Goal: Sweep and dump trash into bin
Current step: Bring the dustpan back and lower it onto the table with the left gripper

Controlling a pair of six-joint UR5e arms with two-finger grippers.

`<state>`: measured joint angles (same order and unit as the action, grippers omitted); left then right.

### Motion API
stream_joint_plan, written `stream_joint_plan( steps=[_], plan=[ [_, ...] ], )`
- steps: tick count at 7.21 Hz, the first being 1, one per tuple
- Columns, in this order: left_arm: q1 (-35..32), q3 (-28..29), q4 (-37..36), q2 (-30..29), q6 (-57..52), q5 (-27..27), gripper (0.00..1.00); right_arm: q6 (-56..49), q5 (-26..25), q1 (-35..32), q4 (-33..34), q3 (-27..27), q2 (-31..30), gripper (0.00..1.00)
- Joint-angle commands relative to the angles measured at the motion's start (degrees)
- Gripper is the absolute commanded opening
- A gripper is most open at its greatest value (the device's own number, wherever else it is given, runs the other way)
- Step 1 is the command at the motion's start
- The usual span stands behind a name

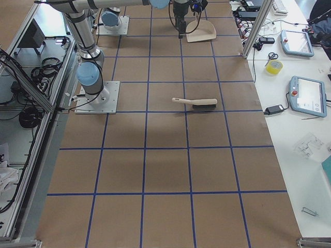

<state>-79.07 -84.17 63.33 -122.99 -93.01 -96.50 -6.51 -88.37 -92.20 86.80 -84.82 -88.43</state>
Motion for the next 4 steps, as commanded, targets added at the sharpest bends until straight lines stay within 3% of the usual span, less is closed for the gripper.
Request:
stream_joint_plan(
  steps=[1,2,4],
  plan=[
    [-0.1,-0.3,0.2,0.0,-0.3,0.1,0.16,0.0,0.0,0.0,0.0,0.0,0.0,1.00],
    [-0.2,-0.5,0.2,0.5,-0.3,0.1,0.46,0.0,0.0,0.0,0.0,0.0,0.1,1.00],
    [-0.1,-0.6,0.0,0.8,-0.4,0.2,0.71,0.0,0.0,0.0,0.0,0.0,0.1,1.00]
  ],
)
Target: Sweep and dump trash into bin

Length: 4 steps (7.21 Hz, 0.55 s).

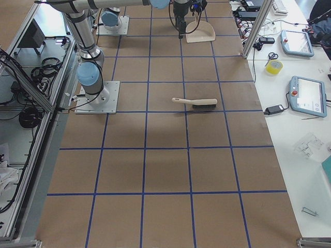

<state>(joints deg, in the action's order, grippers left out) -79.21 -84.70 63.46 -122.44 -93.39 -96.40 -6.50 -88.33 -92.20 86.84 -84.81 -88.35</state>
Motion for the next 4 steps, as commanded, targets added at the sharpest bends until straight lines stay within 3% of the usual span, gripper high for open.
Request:
stream_joint_plan(
  steps=[1,4],
  plan=[
    [-0.4,0.5,0.8,1.8,0.2,0.3,0.70,0.0,0.0,0.0,0.0,0.0,0.0,1.00],
    [-3.8,1.9,14.1,11.6,1.5,2.4,0.69,0.0,-0.1,0.0,0.0,0.0,0.0,1.00]
  ],
)
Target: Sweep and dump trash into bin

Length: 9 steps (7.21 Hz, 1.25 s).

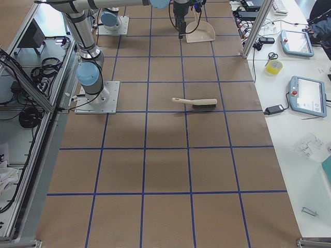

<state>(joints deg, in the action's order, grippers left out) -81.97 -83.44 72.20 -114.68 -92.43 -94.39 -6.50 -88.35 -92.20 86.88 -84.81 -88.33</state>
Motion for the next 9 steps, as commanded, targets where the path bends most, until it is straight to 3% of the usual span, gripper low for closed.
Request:
stream_joint_plan(
  steps=[1,4,7,9],
  plan=[
    [-1.1,0.8,9.3,7.0,3.1,3.1,0.69,0.0,-0.1,0.0,0.0,0.0,-0.1,1.00],
    [-1.2,0.4,17.2,16.7,16.4,4.3,0.71,0.0,-0.1,0.0,0.0,0.0,0.0,1.00],
    [-1.1,-0.1,20.2,23.2,35.0,4.4,1.00,0.0,-0.1,0.0,0.0,0.0,0.0,1.00],
    [-1.1,-0.2,21.8,25.5,47.2,4.8,1.00,0.0,-0.2,0.0,0.0,0.0,-0.1,1.00]
  ],
)
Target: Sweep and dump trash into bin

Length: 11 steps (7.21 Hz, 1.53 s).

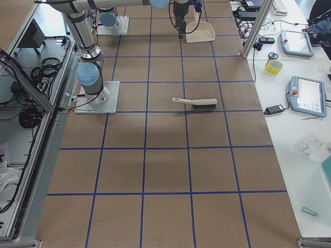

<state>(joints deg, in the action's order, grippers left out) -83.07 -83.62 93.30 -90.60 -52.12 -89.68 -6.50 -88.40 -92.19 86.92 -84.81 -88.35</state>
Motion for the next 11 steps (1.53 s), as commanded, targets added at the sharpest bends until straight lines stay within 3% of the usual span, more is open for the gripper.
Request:
stream_joint_plan(
  steps=[1,3,6,11],
  plan=[
    [0.2,-0.1,1.3,1.6,14.7,-0.4,1.00,0.0,-0.2,0.0,-0.1,0.0,-0.1,1.00],
    [2.0,0.0,2.3,1.7,24.6,-0.4,1.00,0.0,0.0,0.0,-0.1,0.0,-0.1,1.00],
    [2.2,0.3,10.1,2.5,35.9,-0.9,1.00,0.0,-0.3,0.0,-0.1,0.0,-0.2,1.00],
    [2.1,-0.1,9.7,2.4,37.8,-0.9,1.00,0.0,-0.2,0.0,-0.2,0.0,-0.2,1.00]
  ],
)
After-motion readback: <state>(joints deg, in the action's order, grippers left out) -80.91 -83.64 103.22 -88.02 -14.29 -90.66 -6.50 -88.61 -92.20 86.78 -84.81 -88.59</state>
